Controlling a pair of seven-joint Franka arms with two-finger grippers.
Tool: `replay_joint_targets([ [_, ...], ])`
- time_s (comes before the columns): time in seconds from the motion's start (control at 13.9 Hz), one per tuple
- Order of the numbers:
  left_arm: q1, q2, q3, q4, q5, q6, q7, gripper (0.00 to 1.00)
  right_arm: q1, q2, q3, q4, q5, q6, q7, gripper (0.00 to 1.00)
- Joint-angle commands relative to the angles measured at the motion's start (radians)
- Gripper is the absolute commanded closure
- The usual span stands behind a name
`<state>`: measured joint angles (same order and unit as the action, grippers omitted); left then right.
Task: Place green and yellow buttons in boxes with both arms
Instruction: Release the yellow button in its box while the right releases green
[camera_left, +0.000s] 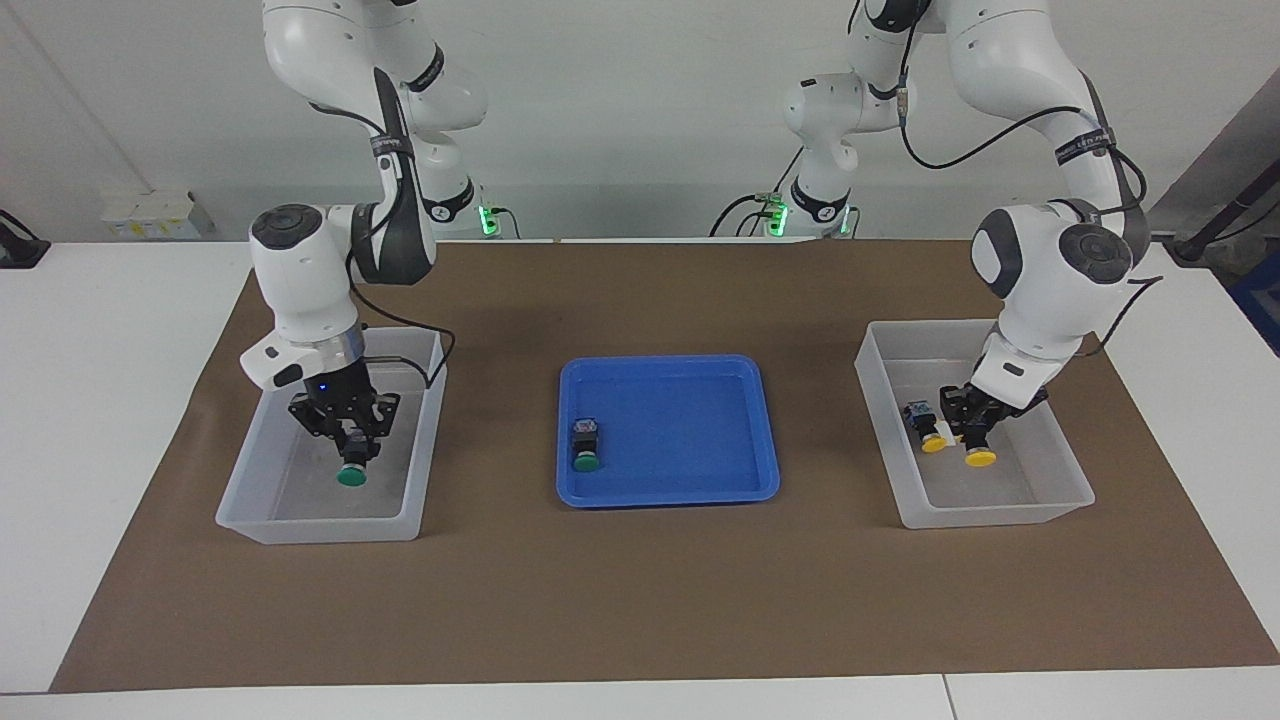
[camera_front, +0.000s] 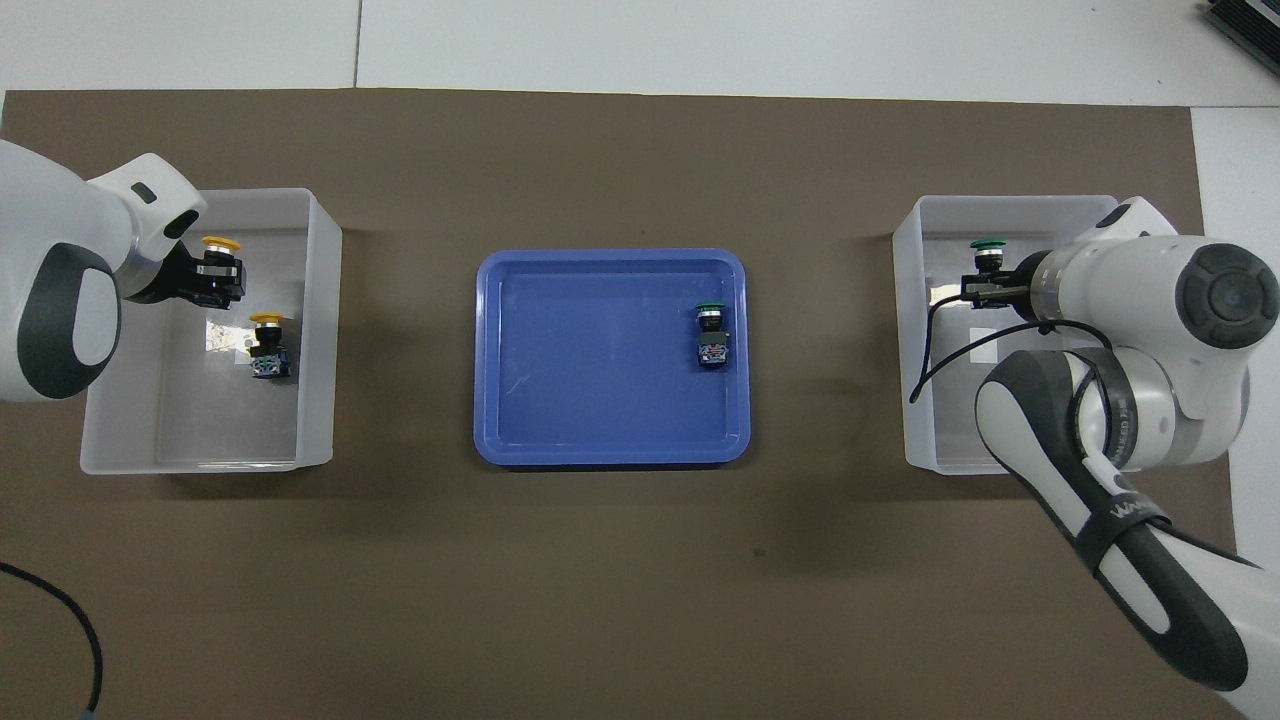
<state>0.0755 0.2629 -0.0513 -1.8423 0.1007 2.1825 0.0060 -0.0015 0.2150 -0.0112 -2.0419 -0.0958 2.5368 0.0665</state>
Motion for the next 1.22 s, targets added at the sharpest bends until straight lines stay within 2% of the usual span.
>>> replay_joint_targets([
  [0.0,0.064,-0.040,-0.007,-0.083,0.020,0.089,0.058,1.00,-0.017,0.070,0.013,0.045,0.002,0.054,-0.024,1.00],
  [0.43,0.102,-0.028,-0.005,-0.227,0.020,0.290,0.060,1.00,-0.026,0.126,0.013,0.069,0.004,0.059,-0.068,0.99],
  [0.5,0.104,-0.027,-0.005,-0.235,0.020,0.298,0.060,1.00,-0.026,0.127,0.014,0.069,0.005,0.059,-0.068,0.70],
  [0.58,0.104,-0.027,-0.005,-0.236,0.020,0.298,0.057,0.93,-0.026,0.127,0.014,0.069,0.005,0.059,-0.063,0.35],
  [0.65,0.102,-0.027,-0.005,-0.236,0.020,0.295,0.057,0.61,-0.022,0.126,0.014,0.072,0.005,0.056,-0.059,0.14],
  [0.72,0.102,-0.027,-0.005,-0.232,0.020,0.290,0.060,0.44,-0.014,0.113,0.014,0.072,0.008,0.050,-0.056,0.10],
  [0.79,0.099,-0.025,-0.004,-0.224,0.020,0.283,0.061,0.43,-0.015,0.097,0.014,0.072,0.008,0.043,-0.051,0.02],
  [0.86,0.095,-0.024,-0.005,-0.212,0.020,0.277,0.063,0.42,-0.020,0.071,0.014,0.072,0.008,0.037,-0.053,0.00],
  [1.01,0.083,-0.022,-0.005,-0.161,0.020,0.219,0.061,0.42,-0.011,-0.003,0.014,0.072,0.008,-0.031,-0.047,0.00],
  [1.15,0.061,-0.022,-0.005,-0.071,0.020,0.098,0.061,0.45,-0.002,-0.084,0.017,0.072,0.008,-0.108,-0.021,0.00],
])
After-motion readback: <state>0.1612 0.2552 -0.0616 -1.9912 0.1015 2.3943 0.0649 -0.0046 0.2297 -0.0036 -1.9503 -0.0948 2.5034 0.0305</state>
